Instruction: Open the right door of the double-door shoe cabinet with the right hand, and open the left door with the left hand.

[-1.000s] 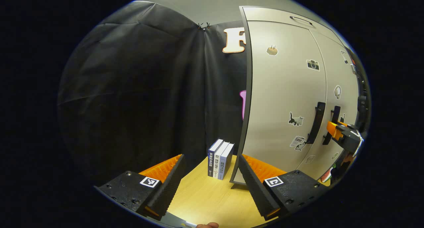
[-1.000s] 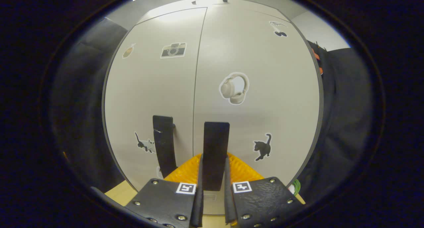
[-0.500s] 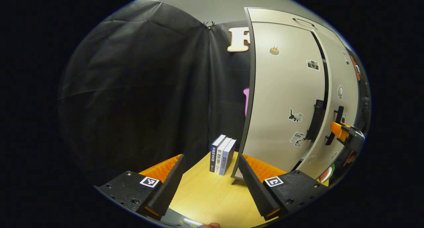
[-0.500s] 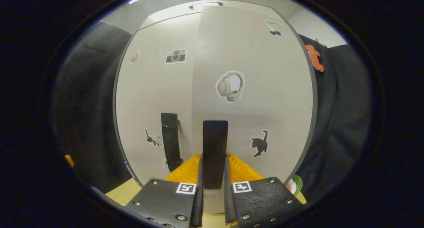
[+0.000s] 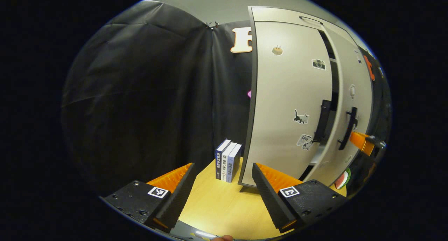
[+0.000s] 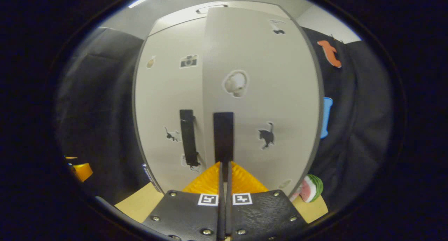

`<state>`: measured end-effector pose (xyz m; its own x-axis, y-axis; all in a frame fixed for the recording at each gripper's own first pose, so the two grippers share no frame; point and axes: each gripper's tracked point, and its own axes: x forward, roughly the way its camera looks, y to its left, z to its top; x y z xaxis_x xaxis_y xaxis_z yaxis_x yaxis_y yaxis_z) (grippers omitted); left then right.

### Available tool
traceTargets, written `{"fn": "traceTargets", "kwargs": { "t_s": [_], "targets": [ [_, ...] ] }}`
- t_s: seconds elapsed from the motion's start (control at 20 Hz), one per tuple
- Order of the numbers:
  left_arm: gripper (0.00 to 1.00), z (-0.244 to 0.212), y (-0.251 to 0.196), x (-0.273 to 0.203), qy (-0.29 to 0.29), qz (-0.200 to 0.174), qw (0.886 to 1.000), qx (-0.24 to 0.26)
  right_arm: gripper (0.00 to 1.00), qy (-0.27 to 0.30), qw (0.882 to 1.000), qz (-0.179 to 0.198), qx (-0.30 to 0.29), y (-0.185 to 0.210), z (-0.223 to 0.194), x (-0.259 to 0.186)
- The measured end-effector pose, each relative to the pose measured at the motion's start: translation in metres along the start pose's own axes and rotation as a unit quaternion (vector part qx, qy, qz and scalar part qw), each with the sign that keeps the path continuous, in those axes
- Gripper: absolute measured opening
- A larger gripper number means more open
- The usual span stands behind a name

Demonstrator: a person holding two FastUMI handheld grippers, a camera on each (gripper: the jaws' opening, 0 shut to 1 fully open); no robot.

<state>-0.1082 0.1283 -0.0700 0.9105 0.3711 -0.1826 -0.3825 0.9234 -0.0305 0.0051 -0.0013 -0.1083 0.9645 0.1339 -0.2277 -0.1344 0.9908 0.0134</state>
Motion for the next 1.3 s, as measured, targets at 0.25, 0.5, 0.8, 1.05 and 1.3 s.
{"fn": "traceTargets", "kwargs": {
  "t_s": [0.25, 0.5, 0.8, 1.05, 1.3],
  "targets": [
    [0.99, -0.002, -0.018, 0.005, 0.003, -0.029, 1.000, 0.002, 0.00, 0.000, 1.000, 0.015, 0.018, 0.009, 0.003, 0.001],
    [1.00, -0.006, -0.027, 0.004, 0.001, -0.056, 0.998, 0.009, 0.01, -0.013, 0.999, 0.025, -0.020, 0.034, 0.011, 0.011],
    [0.99, -0.007, 0.002, 0.015, 0.007, -0.037, 0.999, 0.003, 0.34, -0.003, 1.000, 0.001, 0.015, 0.032, 0.017, 0.044],
    [0.99, -0.005, 0.024, 0.029, 0.010, -0.012, 1.000, 0.001, 0.46, -0.006, 0.999, -0.009, 0.037, 0.033, 0.025, 0.077],
    [0.99, -0.008, 0.028, 0.043, 0.020, -0.005, 1.000, -0.001, 0.46, -0.011, 0.999, -0.015, 0.032, 0.036, 0.028, 0.096]
  ]
}}
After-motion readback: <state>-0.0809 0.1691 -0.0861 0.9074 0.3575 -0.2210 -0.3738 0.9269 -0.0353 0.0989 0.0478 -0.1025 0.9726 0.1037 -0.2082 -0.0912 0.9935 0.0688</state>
